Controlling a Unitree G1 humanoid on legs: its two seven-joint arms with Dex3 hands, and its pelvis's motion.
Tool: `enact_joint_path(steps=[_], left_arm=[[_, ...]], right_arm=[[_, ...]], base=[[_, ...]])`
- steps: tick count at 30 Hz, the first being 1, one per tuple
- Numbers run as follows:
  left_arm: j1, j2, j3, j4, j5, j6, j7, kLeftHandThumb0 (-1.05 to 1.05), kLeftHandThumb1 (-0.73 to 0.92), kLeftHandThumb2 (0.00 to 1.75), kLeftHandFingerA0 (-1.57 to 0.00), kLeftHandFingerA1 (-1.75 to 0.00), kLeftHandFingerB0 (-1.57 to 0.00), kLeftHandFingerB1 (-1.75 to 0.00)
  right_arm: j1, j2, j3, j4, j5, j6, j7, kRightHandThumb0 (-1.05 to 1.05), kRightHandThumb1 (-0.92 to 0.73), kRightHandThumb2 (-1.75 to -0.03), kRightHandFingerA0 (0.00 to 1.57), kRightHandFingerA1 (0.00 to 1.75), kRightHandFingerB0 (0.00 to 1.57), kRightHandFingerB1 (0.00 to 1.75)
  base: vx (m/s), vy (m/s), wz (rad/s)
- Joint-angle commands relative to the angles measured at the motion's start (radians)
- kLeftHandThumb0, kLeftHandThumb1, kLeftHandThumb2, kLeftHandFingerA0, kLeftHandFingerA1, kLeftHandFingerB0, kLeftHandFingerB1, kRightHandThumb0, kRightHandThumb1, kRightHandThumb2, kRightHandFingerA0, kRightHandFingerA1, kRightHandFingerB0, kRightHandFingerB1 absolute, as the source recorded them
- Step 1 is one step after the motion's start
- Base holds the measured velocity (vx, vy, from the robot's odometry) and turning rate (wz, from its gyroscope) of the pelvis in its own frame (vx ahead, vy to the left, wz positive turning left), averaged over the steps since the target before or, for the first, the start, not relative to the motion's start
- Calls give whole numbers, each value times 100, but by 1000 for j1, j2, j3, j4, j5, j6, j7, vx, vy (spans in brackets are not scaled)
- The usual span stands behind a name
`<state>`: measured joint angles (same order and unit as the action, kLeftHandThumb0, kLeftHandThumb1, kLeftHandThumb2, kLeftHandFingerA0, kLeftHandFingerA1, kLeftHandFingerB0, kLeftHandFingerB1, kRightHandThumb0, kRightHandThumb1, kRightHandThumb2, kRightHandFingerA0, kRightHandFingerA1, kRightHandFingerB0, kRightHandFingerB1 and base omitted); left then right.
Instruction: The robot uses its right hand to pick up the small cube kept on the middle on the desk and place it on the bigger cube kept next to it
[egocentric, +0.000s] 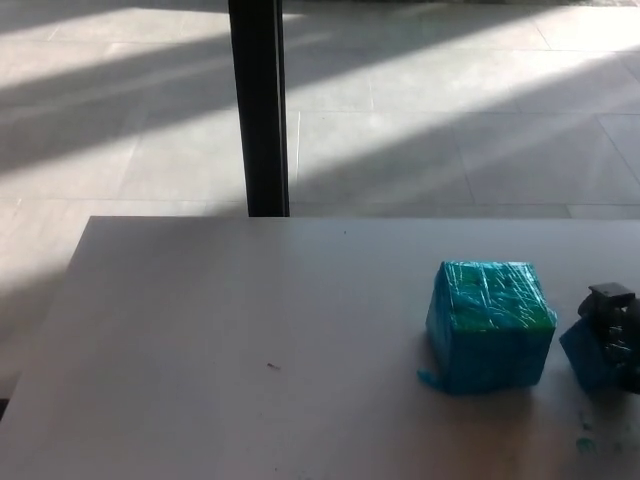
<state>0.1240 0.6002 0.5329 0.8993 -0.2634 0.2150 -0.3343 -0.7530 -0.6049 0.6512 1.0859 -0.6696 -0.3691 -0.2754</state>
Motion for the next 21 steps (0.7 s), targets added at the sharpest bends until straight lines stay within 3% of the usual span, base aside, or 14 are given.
enact_joint_path(steps=[1, 2, 3, 4, 5, 6, 11, 12, 13, 14, 15, 16, 18, 21], left_arm=[[9, 25, 3, 0, -4, -3, -2, -88, 76, 120, -33, -59, -20, -47], [7, 25, 5, 0, -6, 5, -1, -94, 84, 79, -35, -51, -30, -40], [5, 26, 3, 7, -4, 0, -2, -93, 84, 80, -37, -51, -30, -40], [5, 27, 2, 10, -2, -3, -3, -93, 84, 80, -37, -51, -30, -40], [3, 28, 0, 13, 0, -4, -3, -86, 76, 119, -34, -59, -19, -46], [7, 30, 1, 4, -1, 2, -1, -89, 92, 73, -36, -48, -32, -38], [9, 28, 6, -3, -7, 12, 2, -90, 92, 73, -37, -48, -32, -38], [8, 28, 5, 0, -5, 9, 4, -89, 92, 73, -35, -48, -32, -38], [6, 28, 12, 4, -13, 14, 0, -86, 76, 119, -35, -60, -20, -47], [5, 28, 13, 5, -14, 14, -1, -86, 76, 119, -35, -60, -20, -47], [7, 29, 10, 4, -10, 8, -5, -90, 92, 72, -32, -48, -29, -38], [10, 29, 5, 4, -6, 1, -8, -89, 92, 73, -34, -48, -32, -38], [8, 29, 6, 6, -6, 4, 0, -89, 92, 73, -36, -48, -32, -38], [10, 27, 17, 4, -17, 9, -4, -88, 92, 72, -36, -49, -32, -39]], right_arm=[[-56, -44, -56, -10, 7, -63, 51, -22, -71, -73, 84, 153, 78, 93], [-70, -47, -66, -15, 4, -62, 58, -23, -70, -75, 85, 149, 79, 73], [-88, -53, -79, -27, 10, -66, 74, -20, -67, -78, 80, 164, 68, 129], [-95, -55, -89, -32, 9, -70, 83, -20, -67, -78, 80, 164, 68, 129], [-103, -57, -100, -37, 10, -79, 82, -24, -63, -78, 88, 164, 79, 104], [-116, -64, -105, -54, 3, -84, 91, -21, -65, -81, 80, 164, 78, 107], [-152, -80, -127, -95, -7, -96, 142, -24, -67, -74, 79, 163, 80, 103], [-163, -78, -134, -101, 2, -97, 165, -23, -68, -73, 78, 166, 76, 115], [-187, -79, -148, -116, 14, -130, 164, -23, -67, -66, 82, 164, 82, 96], [-188, -79, -153, -119, 14, -135, 166, -23, -67, -66, 82, 164, 82, 96], [-196, -78, -161, -125, 23, -139, 191, -24, -69, -68, 88, 166, 73, 132], [-209, -76, -176, -134, 42, -156, 226, -18, -65, -73, 89, 167, 65, 140], [-214, -71, -191, -148, 51, -173, 240, -25, -68, -71, 78, 169, 68, 143], [-214, -61, -215, -197, 72, -154, 315, -29, -73, -65, 75, 172, 64, 147]], base=[[0, 0, 0], [0, 0, 0], [0, 0, 0], [0, 0, 0], [0, 0, 0], [0, 0, 0], [0, 0, 0], [0, 0, 0], [0, 0, 0], [0, 0, 0], [0, 0, 0], [0, 0, 0], [0, 0, 0], [0, 0, 0]])
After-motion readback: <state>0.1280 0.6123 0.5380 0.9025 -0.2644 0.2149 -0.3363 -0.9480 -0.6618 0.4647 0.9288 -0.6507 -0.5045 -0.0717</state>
